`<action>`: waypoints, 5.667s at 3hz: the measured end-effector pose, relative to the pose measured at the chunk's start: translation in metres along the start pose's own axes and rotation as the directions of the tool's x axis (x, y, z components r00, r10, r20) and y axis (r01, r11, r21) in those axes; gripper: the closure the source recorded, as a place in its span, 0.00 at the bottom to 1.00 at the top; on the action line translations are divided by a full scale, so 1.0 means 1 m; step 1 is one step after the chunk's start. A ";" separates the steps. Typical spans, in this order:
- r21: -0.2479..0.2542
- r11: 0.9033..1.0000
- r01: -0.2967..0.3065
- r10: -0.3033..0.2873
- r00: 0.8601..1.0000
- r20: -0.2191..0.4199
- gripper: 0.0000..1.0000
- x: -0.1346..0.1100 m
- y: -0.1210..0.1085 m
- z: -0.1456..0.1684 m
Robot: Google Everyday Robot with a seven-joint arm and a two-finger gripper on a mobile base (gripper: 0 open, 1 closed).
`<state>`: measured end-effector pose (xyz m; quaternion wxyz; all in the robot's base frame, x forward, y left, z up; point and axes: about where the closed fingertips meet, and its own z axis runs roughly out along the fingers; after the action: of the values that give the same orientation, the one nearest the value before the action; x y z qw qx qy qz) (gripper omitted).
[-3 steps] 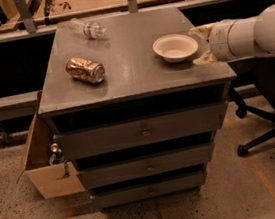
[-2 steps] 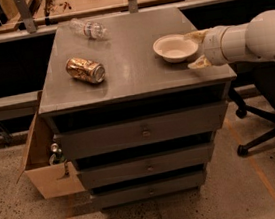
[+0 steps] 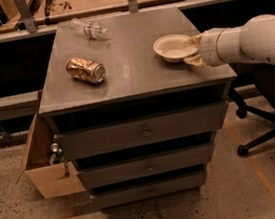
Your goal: Move paper bowl near water bottle
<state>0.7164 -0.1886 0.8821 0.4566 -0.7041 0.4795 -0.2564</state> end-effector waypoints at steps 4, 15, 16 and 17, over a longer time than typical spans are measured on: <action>-0.049 0.996 0.075 -0.074 0.997 0.020 1.00 -0.009 -0.009 0.028; 0.047 0.984 0.169 -0.175 0.968 0.178 0.00 -0.064 -0.098 0.174; 0.050 0.985 0.166 -0.172 0.970 0.170 0.00 -0.061 -0.100 0.171; 0.080 0.988 0.134 -0.140 0.987 0.083 0.00 -0.036 -0.108 0.138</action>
Offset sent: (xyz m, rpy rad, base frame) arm -0.0008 -0.0028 -0.0150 -0.0115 0.0783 -0.0192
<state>0.8600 -0.0874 0.9186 0.4845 -0.7285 0.3995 -0.2737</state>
